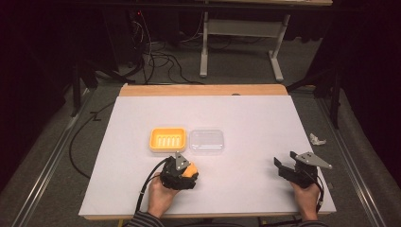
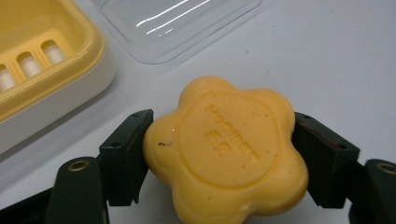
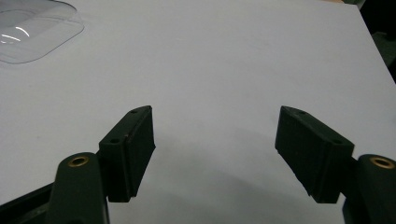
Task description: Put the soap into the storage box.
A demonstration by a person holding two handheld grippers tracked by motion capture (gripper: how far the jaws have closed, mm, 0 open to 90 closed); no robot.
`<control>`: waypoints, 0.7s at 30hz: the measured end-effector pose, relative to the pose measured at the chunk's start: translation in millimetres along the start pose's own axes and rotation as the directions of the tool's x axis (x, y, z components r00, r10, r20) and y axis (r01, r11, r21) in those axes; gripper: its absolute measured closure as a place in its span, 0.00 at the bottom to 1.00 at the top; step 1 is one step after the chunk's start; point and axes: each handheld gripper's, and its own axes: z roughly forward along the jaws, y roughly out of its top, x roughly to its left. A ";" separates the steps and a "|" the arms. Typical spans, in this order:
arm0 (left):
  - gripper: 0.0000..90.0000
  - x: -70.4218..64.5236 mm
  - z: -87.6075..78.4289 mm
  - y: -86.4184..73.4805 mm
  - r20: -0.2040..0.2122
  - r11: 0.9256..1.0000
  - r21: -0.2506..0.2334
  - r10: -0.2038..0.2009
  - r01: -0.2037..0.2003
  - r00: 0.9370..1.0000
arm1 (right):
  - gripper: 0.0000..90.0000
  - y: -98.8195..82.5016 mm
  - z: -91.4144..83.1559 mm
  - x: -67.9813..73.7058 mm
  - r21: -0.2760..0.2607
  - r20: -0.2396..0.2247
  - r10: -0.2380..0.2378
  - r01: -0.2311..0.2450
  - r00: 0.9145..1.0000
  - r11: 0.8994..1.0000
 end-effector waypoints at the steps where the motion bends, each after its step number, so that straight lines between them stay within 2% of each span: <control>1: 0.31 0.5 -1.2 0.0 0.001 1.000 -0.002 -0.001 0.001 1.000 | 0.32 0.0 0.0 0.1 0.000 0.000 0.001 -0.001 1.000 1.000; 13: 0.31 6.1 -10.2 0.8 0.009 1.000 -0.012 -0.025 0.025 1.000 | 0.32 -0.1 -0.2 -0.4 -0.002 -0.001 -0.001 0.001 1.000 1.000; 21: 0.31 8.7 -14.6 3.8 0.007 1.000 -0.012 -0.023 0.023 1.000 | 0.32 -0.1 -0.3 -0.7 -0.005 -0.001 -0.002 0.002 1.000 1.000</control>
